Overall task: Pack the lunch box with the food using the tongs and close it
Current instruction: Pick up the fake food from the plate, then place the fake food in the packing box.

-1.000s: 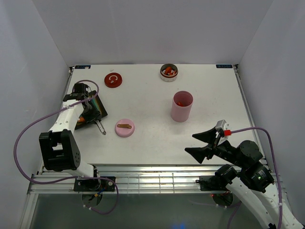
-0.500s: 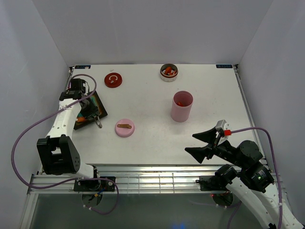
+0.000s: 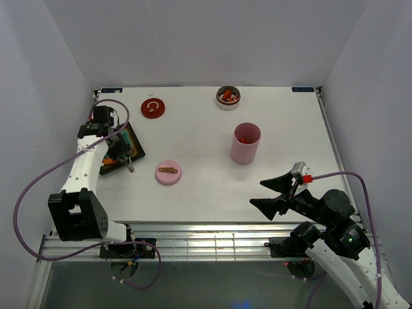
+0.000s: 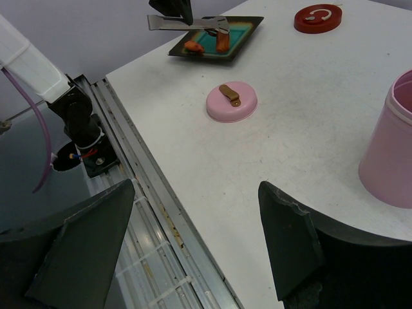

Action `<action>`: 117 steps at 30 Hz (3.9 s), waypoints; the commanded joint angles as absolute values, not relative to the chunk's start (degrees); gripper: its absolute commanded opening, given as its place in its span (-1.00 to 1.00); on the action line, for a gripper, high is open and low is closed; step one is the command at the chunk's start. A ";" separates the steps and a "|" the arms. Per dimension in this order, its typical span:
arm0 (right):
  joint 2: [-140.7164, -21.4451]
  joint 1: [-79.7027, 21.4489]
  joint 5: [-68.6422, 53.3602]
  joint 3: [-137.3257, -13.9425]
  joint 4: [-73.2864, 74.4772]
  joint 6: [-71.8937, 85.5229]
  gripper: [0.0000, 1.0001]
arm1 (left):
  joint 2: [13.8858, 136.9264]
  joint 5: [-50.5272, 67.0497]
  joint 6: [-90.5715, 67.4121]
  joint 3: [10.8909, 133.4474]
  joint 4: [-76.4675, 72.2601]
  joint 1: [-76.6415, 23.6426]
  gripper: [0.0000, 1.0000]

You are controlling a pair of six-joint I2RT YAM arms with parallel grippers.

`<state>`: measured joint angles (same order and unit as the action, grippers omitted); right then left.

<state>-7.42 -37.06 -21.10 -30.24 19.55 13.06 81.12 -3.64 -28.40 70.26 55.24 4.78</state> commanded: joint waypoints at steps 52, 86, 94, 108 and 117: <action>-11.95 -37.44 -10.29 -32.96 19.95 13.62 0.66 | 70.13 34.73 -37.09 77.87 27.60 -9.66 -1.00; -9.23 -37.44 -1.76 -36.47 24.43 13.62 0.66 | 85.52 27.42 -37.88 67.59 4.40 -32.34 -0.78; -9.14 -37.44 -1.76 -35.95 24.17 13.53 0.67 | 83.85 25.93 -38.06 67.15 5.36 -32.78 -0.20; -8.70 -37.44 -2.72 -35.86 24.17 13.36 0.66 | 80.86 22.15 -36.74 69.25 10.72 -32.78 0.00; -8.44 -37.44 -4.92 -35.77 23.73 13.10 0.66 | 81.65 9.18 -33.49 84.53 29.59 -32.43 -0.03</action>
<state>-9.30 -37.15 -3.51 -34.83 25.61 13.91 84.16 17.65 -35.88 77.14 21.28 -32.49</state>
